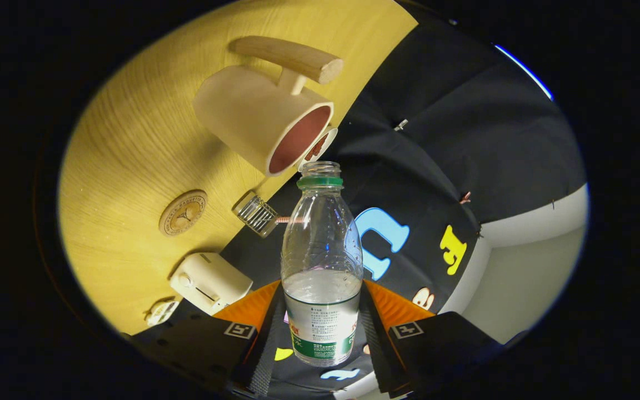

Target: Take the bottle from table, then pour the juice into the cup, finally place the bottle on the coaster

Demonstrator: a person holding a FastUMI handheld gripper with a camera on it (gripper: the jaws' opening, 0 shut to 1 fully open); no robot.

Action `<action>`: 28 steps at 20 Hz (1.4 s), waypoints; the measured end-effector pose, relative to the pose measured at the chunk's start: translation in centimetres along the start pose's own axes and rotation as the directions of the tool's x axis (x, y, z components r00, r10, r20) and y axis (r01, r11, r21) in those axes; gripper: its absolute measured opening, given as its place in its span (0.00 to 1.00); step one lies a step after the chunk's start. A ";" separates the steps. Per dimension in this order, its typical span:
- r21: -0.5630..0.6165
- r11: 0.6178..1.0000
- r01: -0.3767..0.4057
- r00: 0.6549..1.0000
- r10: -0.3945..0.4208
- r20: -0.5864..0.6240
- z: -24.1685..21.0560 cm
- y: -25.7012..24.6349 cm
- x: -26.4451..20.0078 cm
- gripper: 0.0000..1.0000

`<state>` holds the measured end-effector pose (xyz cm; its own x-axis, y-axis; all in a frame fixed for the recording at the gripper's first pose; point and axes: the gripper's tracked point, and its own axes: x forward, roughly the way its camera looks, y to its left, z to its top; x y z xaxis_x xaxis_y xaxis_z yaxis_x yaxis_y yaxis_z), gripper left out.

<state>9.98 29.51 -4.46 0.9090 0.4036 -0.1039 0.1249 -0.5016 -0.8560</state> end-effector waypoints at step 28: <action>0.914 -0.401 -0.056 0.998 -0.056 0.036 -1.5 2.2 3.1 0.74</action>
<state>13.68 28.56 -5.89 0.8857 0.4584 -0.0740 -0.4641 0.8784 -0.1142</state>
